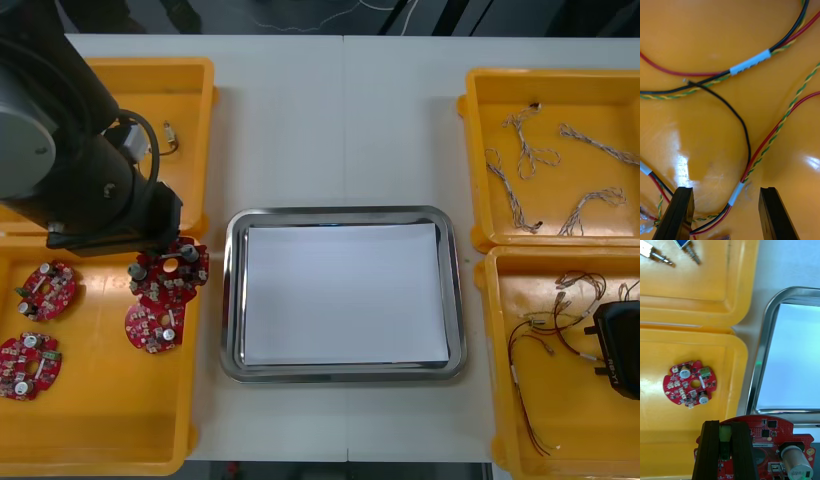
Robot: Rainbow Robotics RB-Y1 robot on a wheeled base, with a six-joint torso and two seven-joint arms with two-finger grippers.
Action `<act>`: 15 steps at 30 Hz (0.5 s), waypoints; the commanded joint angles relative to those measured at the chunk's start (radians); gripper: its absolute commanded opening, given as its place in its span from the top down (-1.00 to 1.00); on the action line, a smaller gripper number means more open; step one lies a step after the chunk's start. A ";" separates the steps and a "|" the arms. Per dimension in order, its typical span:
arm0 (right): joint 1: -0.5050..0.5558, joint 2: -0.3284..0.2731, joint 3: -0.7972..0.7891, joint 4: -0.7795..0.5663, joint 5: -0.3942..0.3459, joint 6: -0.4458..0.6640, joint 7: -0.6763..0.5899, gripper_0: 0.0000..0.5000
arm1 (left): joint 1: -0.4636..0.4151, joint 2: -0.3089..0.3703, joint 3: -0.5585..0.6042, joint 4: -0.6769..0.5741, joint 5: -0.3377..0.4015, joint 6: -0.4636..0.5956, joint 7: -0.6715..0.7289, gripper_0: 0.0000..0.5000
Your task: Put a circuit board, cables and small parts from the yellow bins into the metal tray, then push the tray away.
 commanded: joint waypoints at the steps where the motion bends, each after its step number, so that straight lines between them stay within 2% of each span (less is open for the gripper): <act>1: -0.025 0.030 0.026 -0.009 0.026 -0.007 -0.024 -1.00 | -0.087 -0.076 -0.068 0.025 -0.052 0.006 0.043 1.00; 9: -0.003 0.036 0.040 -0.010 0.055 -0.007 -0.025 -1.00 | -0.146 -0.191 -0.174 0.107 -0.159 -0.070 0.081 1.00; 15: 0.011 0.037 0.043 -0.009 0.066 -0.012 -0.025 -1.00 | -0.150 -0.220 -0.246 0.122 -0.212 -0.124 0.109 1.00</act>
